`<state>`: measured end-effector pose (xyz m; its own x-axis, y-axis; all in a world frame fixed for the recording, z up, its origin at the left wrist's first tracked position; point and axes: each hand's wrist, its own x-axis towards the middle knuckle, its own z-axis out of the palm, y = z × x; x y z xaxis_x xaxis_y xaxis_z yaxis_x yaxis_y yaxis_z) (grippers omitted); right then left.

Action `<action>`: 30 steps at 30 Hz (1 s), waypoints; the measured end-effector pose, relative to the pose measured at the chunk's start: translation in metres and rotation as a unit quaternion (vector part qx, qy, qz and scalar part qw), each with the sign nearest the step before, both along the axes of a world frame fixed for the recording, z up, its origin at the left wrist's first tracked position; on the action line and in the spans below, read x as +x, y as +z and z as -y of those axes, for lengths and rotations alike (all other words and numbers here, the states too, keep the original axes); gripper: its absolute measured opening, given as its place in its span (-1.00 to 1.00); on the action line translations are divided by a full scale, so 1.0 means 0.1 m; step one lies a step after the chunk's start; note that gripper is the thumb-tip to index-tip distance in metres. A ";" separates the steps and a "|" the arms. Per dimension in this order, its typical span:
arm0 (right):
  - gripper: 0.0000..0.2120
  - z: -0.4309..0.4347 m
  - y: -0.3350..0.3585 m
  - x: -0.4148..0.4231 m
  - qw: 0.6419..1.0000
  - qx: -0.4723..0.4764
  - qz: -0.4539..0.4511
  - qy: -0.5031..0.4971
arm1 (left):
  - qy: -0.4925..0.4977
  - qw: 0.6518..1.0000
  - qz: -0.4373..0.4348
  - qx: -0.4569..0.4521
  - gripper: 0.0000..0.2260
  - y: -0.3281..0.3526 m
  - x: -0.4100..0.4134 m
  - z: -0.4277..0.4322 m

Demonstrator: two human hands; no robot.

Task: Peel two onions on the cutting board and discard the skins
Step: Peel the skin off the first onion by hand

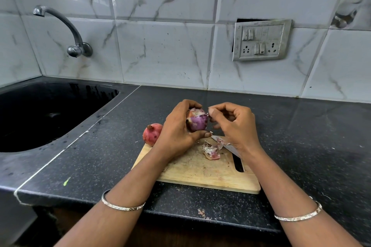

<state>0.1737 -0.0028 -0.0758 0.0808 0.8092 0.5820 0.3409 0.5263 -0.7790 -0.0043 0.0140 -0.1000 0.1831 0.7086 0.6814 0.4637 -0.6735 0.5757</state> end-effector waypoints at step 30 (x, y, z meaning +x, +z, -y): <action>-0.87 0.04 0.01 -0.03 0.990 0.074 0.116 -0.024 | 0.015 0.999 -0.010 0.042 -0.41 0.03 -0.01 0.01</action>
<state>0.1710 -0.0065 -0.0746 -0.0336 0.7116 0.7018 0.5291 0.6084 -0.5915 -0.0058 0.0125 -0.0971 0.1776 0.6549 0.7345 0.4947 -0.7047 0.5087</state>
